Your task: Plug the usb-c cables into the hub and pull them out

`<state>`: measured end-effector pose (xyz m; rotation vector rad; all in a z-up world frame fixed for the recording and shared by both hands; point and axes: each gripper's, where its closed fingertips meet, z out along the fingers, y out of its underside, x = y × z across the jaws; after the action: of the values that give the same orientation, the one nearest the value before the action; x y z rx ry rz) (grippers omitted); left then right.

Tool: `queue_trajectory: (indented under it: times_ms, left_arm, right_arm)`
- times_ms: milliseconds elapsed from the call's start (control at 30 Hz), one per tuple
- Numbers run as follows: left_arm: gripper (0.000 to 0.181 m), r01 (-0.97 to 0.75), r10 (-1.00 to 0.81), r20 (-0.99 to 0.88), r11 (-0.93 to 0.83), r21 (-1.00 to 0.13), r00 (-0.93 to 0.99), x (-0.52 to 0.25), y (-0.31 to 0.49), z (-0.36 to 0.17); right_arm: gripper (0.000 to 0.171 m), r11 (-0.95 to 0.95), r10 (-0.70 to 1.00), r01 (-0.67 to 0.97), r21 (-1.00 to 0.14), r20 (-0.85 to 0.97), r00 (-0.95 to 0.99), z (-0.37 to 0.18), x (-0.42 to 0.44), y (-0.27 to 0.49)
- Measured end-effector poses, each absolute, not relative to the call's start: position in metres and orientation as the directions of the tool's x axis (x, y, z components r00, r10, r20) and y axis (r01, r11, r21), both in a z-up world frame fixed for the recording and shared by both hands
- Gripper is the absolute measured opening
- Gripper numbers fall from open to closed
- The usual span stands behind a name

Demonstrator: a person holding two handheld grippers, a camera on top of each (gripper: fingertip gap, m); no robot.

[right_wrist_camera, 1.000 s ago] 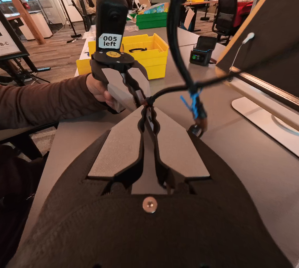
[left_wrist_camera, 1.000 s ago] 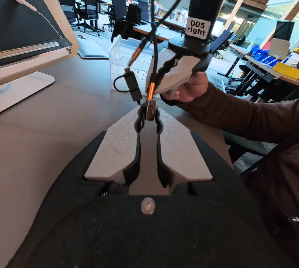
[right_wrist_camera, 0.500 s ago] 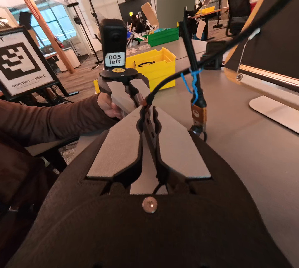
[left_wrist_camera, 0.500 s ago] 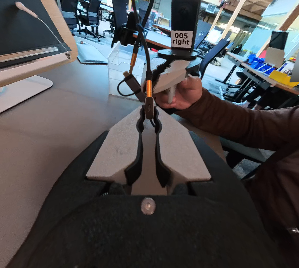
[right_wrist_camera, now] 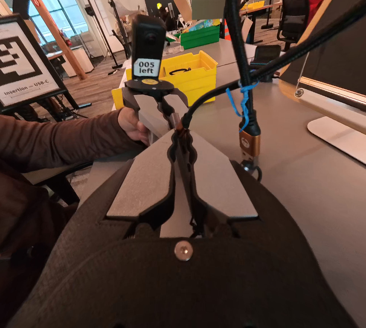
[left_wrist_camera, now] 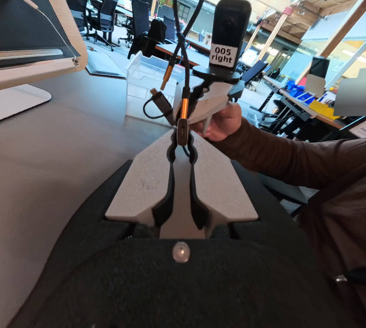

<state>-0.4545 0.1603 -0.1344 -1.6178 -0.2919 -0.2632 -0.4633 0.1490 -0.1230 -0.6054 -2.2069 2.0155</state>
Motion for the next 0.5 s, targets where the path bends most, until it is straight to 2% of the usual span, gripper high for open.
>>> queue_trajectory:
  times_ms: [167, 300, 500]
  left_arm:
    - [0.007, 0.145, 0.106, 0.124, -0.225, -0.963, 0.987, -0.45, 0.163, -0.156]
    - [0.007, 0.08, 0.103, 0.048, -0.336, -0.938, 0.993, -0.445, 0.172, -0.178]
    - [0.007, 0.138, 0.098, 0.114, -0.289, -0.947, 0.989, -0.445, 0.173, -0.169]
  right_arm:
    - [0.002, 0.176, 0.331, 0.198, -0.964, -0.131, -0.934, -0.137, -0.455, 0.141]
    - [0.003, 0.273, 0.312, 0.185, -0.944, -0.095, -0.945, -0.151, -0.448, 0.132]
    - [0.003, 0.201, 0.304, 0.22, -0.955, -0.153, -0.94, -0.143, -0.449, 0.132]
